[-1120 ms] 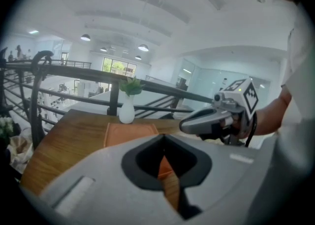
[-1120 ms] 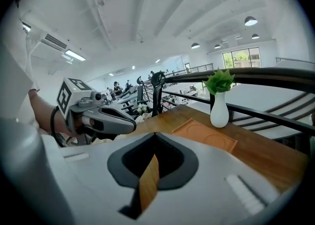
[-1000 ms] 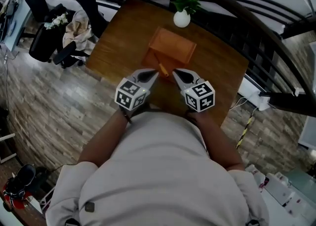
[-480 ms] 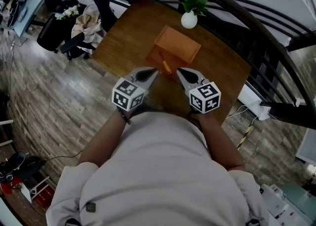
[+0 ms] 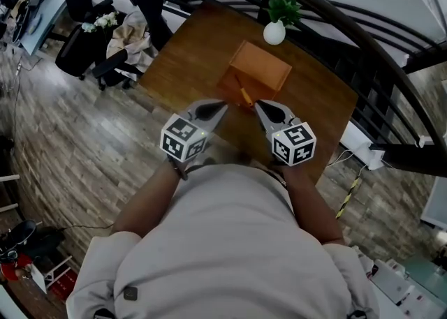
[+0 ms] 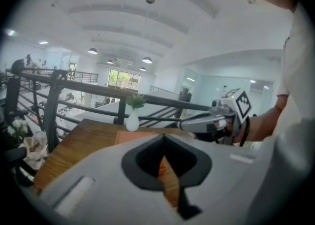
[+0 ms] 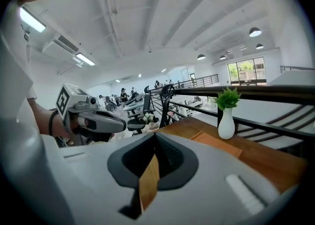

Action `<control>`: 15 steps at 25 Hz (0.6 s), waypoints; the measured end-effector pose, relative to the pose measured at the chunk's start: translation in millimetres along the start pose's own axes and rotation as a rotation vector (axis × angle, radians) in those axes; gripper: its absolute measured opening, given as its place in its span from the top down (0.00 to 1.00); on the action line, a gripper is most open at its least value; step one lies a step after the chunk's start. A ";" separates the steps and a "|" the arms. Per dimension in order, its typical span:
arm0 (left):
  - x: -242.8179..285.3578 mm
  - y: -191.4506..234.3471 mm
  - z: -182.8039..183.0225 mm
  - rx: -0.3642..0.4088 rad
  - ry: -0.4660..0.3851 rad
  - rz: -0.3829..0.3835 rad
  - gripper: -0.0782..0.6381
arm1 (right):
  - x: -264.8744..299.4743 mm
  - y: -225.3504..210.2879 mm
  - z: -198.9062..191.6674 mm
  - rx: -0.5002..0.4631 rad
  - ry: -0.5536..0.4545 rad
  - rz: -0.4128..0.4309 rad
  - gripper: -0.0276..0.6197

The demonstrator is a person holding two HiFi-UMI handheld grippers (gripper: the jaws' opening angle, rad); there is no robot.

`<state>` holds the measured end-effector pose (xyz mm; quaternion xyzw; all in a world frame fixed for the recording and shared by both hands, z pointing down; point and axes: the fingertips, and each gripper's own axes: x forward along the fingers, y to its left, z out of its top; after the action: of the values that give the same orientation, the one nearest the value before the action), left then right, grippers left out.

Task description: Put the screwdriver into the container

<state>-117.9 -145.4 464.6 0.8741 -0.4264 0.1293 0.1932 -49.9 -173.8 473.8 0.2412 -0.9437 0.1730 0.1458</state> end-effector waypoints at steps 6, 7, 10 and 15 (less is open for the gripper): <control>-38.6 -6.7 -6.7 0.039 -0.004 -0.029 0.88 | 4.2 39.4 -0.6 0.010 -0.016 -0.024 0.95; -44.8 -7.2 -7.8 0.042 -0.007 -0.035 0.88 | 4.1 46.1 -0.3 0.010 -0.018 -0.030 0.95; -63.2 -7.8 -10.5 0.050 -0.011 -0.055 0.88 | 4.1 65.0 0.9 0.013 -0.030 -0.050 0.95; -92.1 -7.2 -22.4 0.082 -0.001 -0.082 0.88 | 7.8 96.0 -4.0 0.022 -0.041 -0.068 0.95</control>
<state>-169.0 -67.2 447.0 0.8981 -0.3848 0.1382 0.1620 -104.2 -96.3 455.6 0.2782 -0.9358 0.1734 0.1294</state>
